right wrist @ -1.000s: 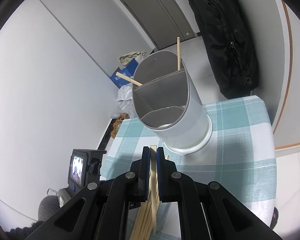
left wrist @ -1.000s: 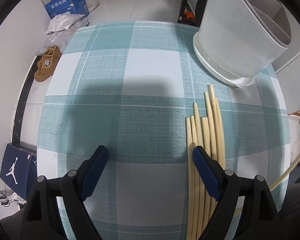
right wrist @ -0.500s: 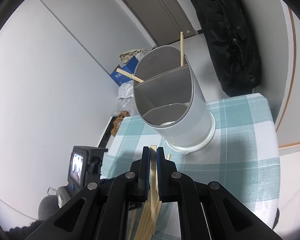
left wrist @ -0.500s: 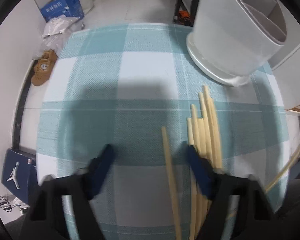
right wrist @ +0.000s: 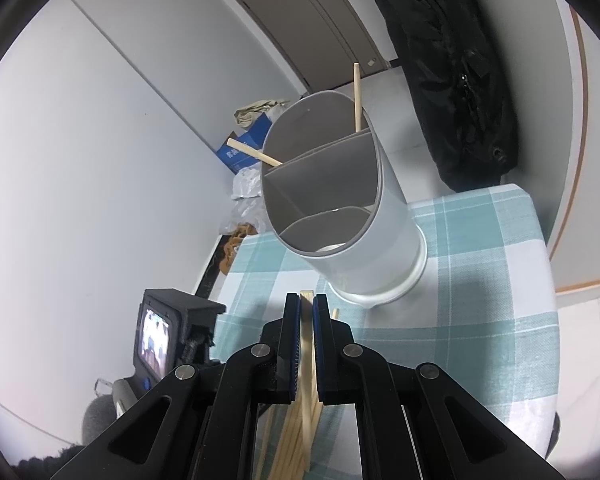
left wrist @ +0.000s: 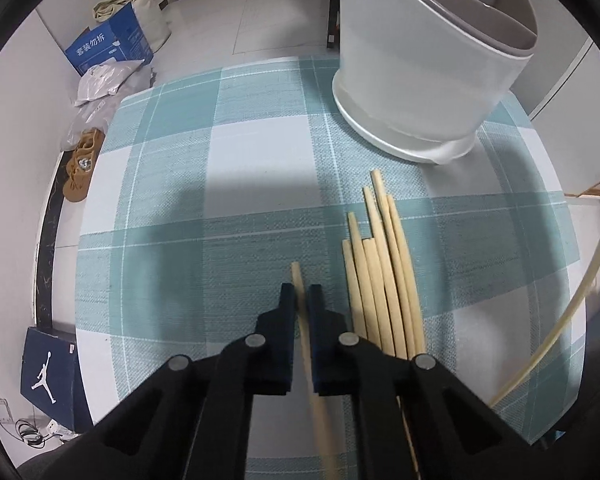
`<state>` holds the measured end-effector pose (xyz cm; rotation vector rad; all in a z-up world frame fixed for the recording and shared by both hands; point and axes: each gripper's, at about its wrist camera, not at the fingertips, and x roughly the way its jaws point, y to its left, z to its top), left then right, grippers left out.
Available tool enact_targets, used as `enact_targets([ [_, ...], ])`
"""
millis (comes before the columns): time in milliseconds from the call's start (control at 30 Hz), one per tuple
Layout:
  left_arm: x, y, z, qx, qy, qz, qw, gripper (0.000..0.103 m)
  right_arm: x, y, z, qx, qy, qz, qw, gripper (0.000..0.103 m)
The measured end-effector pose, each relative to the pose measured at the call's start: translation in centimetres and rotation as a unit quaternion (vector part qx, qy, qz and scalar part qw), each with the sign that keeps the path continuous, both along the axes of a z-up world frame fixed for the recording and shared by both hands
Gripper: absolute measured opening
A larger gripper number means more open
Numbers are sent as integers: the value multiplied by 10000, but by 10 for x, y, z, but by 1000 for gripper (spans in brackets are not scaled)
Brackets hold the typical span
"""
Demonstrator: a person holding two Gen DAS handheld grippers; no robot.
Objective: Organize utensils
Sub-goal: 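Lift chopsticks in both tools and carry them over the white holder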
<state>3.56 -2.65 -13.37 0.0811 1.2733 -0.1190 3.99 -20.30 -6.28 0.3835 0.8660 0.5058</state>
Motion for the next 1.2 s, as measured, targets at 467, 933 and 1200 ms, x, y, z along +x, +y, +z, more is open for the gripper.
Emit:
enact_targets([
  [467,-28,24,80,-1004,-1262,343,9863,1,-18,8,13,-290,-476,-35,9984,5],
  [933,-31,24,124,-925,-2321,-258,9679,1,-38,29,46,-694,-1553,11,9854,5],
  [1200,-31,18,141,-884,-2416,-387,9656,1,-29,30,57,-680,-1658,-44,9838,5],
])
